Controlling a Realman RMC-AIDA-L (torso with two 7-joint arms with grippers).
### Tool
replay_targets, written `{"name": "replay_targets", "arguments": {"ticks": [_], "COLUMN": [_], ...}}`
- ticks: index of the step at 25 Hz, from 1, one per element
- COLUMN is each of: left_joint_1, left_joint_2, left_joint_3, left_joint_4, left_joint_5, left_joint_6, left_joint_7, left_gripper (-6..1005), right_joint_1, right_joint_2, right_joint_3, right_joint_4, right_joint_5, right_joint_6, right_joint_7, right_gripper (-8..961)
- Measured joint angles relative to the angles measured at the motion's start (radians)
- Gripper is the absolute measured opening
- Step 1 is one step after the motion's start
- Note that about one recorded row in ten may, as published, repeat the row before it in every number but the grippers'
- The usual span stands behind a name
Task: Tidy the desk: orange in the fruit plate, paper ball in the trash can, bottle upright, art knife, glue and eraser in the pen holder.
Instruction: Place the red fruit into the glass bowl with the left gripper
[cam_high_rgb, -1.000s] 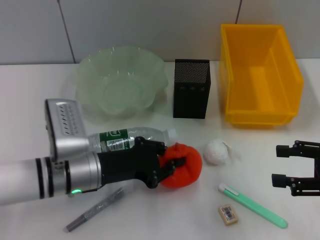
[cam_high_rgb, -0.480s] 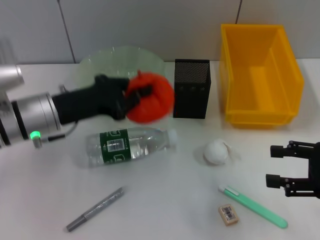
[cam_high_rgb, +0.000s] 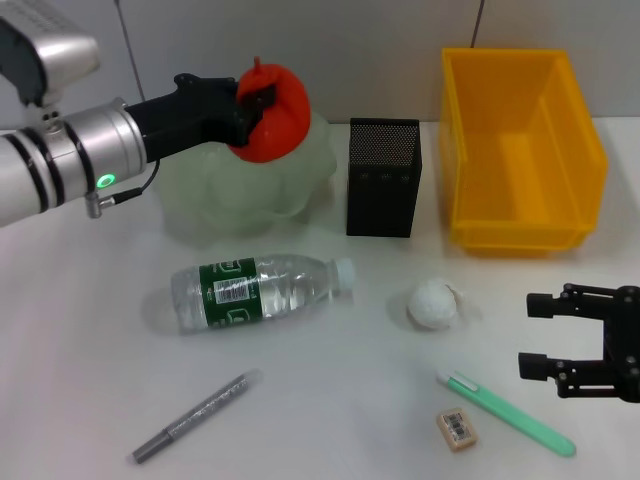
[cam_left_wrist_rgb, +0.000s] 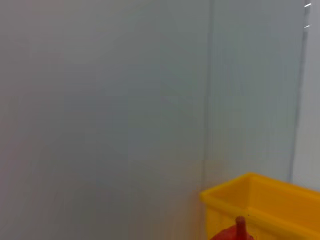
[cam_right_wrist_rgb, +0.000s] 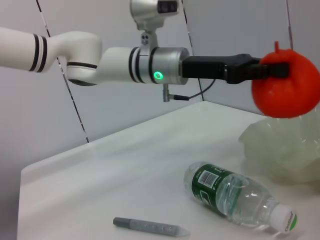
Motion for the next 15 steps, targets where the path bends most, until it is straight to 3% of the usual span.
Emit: {"name": "replay_targets", "arguments": {"ticks": [2,6,8,15], "left_joint_1": [-0.043,-0.049,-0.068,-0.064], "left_joint_2": [-0.001,-0.001,-0.002,-0.002], "left_joint_3": [0.001,0.001,0.001,0.001], "left_joint_4": [-0.050,-0.061,-0.105,-0.114], "left_joint_5": [-0.003,-0.008,-0.042,-0.046], "left_joint_6": [-0.129,-0.161,-0.278,-0.309], "left_joint_7": [-0.002,-0.002,0.005,0.008], "left_gripper": [60,59,78,224], "right_joint_1": [-0.003,-0.008,-0.010,-0.010], "right_joint_2": [0.001,0.001,0.001,0.002], "right_joint_3": [0.000,-0.001,-0.001,-0.001], "right_joint_4": [0.000,0.001,0.001,0.006], "right_joint_5": [-0.001,-0.003,-0.003,0.000], "right_joint_6": [-0.001,-0.003,-0.002,-0.001], "right_joint_7": [-0.001,-0.001,-0.001,-0.002], "right_gripper": [786,786,786,786]}}
